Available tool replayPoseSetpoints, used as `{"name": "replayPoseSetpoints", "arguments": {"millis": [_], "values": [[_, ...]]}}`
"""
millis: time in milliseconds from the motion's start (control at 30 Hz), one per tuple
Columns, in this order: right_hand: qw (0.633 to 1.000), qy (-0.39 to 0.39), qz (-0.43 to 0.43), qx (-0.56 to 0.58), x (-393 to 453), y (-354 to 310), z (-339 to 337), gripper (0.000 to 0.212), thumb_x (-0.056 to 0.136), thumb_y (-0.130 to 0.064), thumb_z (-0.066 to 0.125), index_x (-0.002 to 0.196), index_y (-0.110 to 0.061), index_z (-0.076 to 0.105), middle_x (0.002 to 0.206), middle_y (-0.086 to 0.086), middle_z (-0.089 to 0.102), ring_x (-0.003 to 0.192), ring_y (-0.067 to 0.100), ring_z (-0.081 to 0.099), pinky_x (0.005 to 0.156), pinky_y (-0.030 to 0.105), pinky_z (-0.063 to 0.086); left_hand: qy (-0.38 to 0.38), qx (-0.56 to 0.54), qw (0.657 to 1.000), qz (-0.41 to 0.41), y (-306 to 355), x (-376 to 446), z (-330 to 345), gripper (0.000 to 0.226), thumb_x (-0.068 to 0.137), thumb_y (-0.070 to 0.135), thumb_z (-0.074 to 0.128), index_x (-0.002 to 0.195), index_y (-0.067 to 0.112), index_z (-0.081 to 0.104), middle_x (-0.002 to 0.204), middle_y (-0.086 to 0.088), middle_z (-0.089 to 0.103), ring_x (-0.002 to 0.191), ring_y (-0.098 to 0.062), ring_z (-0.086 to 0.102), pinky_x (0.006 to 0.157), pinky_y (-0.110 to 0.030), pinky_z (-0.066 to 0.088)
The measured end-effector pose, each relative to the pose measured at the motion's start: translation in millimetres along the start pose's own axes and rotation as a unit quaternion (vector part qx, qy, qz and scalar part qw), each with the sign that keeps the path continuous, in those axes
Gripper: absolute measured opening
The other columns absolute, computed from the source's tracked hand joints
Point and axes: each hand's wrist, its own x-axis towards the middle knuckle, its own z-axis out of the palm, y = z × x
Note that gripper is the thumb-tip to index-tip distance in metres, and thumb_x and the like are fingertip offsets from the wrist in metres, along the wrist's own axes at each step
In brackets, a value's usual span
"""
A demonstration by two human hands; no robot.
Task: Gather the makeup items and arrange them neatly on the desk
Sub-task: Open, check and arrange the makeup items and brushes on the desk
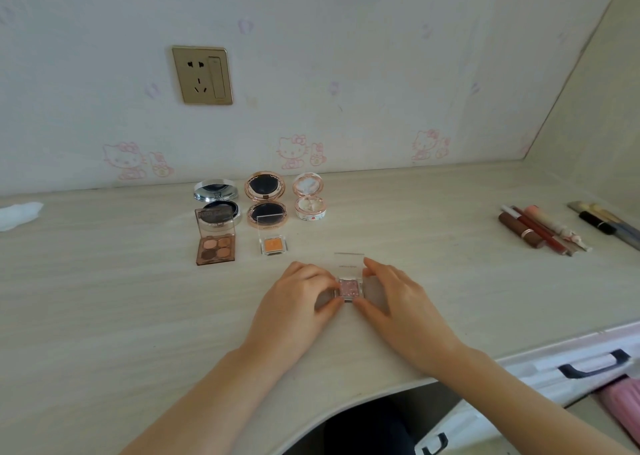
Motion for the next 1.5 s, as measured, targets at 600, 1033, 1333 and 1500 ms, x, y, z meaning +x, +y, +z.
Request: {"name": "replayPoseSetpoints", "arguments": {"millis": [600, 1033, 1333, 1500], "values": [[0.999, -0.025, -0.025, 0.021, 74, 14, 14, 0.058, 0.089, -0.027, 0.064, 0.141, -0.013, 0.042, 0.125, -0.002, 0.060, 0.119, 0.017, 0.052, 0.093, 0.013, 0.030, 0.034, 0.178, 0.983, 0.040, -31, 37, 1, 0.011, 0.075, 0.019, 0.078, 0.085, 0.019, 0.076, 0.089, 0.012, 0.072, 0.091, -0.015, 0.063, 0.075, -0.026, 0.051], [0.999, 0.010, -0.037, 0.024, 97, 14, 28, 0.045, 0.089, -0.020, 0.063, 0.131, -0.010, 0.052, 0.113, 0.002, 0.063, 0.107, 0.021, 0.058, 0.093, 0.026, 0.042, 0.068, 0.213, 0.975, 0.010, -48, 52, 10, 0.012, 0.073, 0.015, 0.081, 0.083, 0.015, 0.076, 0.089, 0.007, 0.074, 0.097, -0.022, 0.067, 0.082, -0.031, 0.053], [0.999, 0.012, -0.047, -0.010, 95, 11, 30, 0.034, 0.092, -0.021, 0.057, 0.125, -0.011, 0.057, 0.113, 0.006, 0.060, 0.104, 0.023, 0.057, 0.087, 0.031, 0.046, 0.060, 0.194, 0.979, 0.004, -48, 52, 11, 0.010, 0.076, 0.012, 0.077, 0.086, 0.013, 0.074, 0.091, 0.005, 0.073, 0.097, -0.021, 0.066, 0.085, -0.030, 0.052], [0.999, -0.005, -0.045, -0.012, 92, 9, 25, 0.036, 0.094, -0.022, 0.054, 0.128, -0.010, 0.055, 0.117, 0.006, 0.060, 0.109, 0.023, 0.056, 0.091, 0.029, 0.043, 0.076, 0.201, 0.977, 0.010, -48, 51, 9, 0.011, 0.082, 0.016, 0.070, 0.091, 0.011, 0.074, 0.096, 0.001, 0.072, 0.099, -0.021, 0.064, 0.086, -0.031, 0.052]]}}
